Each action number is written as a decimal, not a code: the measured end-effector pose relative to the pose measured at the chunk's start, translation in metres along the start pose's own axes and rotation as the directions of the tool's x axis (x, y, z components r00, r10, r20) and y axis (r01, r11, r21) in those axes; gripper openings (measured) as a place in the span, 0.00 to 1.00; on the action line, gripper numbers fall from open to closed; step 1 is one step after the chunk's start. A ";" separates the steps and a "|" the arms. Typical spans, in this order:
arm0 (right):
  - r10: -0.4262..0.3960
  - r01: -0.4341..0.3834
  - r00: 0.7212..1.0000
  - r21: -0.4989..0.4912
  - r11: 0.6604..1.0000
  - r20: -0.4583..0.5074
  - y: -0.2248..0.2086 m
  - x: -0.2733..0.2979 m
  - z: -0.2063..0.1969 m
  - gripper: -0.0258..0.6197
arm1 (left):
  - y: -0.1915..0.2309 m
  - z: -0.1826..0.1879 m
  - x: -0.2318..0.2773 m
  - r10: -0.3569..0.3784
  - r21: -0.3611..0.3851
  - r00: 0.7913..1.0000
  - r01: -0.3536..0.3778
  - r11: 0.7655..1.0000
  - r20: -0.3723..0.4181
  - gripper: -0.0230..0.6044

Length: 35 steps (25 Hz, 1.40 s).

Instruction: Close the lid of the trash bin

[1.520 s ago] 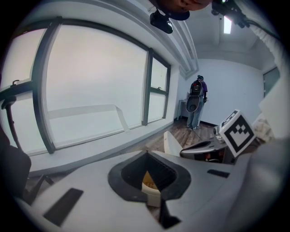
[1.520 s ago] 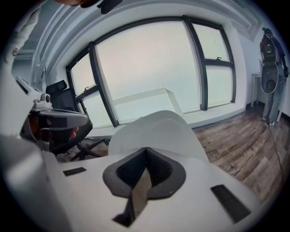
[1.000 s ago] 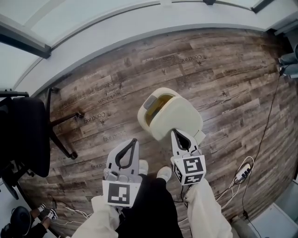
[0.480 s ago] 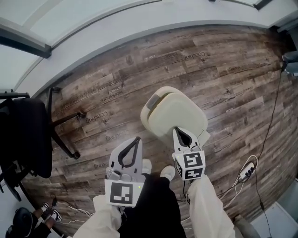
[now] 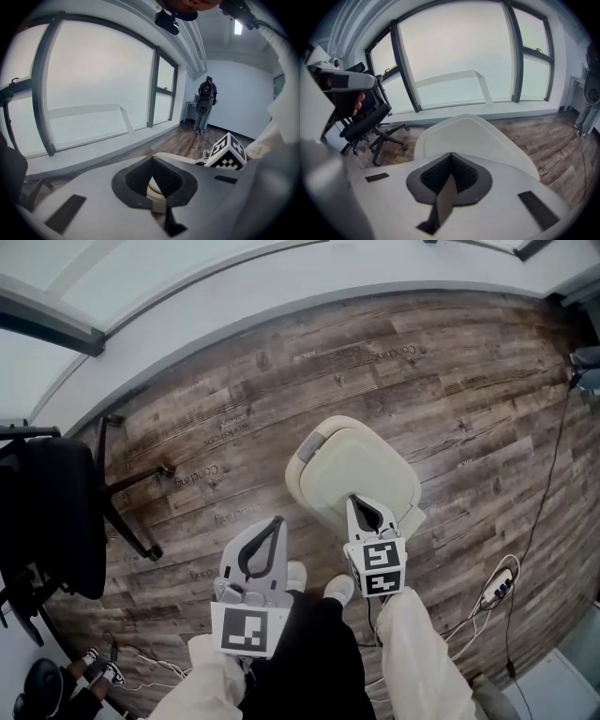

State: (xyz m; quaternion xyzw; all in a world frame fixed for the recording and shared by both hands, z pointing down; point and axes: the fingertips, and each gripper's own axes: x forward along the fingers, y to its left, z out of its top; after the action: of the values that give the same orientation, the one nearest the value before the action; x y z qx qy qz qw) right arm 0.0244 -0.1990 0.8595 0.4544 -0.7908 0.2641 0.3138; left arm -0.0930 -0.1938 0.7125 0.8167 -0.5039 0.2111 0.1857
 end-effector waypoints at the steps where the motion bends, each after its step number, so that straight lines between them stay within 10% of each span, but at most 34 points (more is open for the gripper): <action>1: 0.002 -0.002 1.000 -0.001 1.000 -0.005 0.000 0.001 0.000 0.08 | 0.000 0.000 0.000 0.001 0.001 1.000 -0.001 1.000 -0.001 0.05; 35: -0.019 0.020 0.999 0.019 1.000 -0.037 -0.004 -0.018 -0.003 0.08 | -0.005 0.010 -0.017 -0.007 0.037 1.000 0.007 0.999 -0.004 0.05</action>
State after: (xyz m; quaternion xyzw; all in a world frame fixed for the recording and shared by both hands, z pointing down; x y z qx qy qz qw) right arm 0.0355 -0.1887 0.8481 0.4603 -0.7778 0.2770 0.3261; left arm -0.0936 -0.1844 0.6944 0.8213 -0.4969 0.2211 0.1721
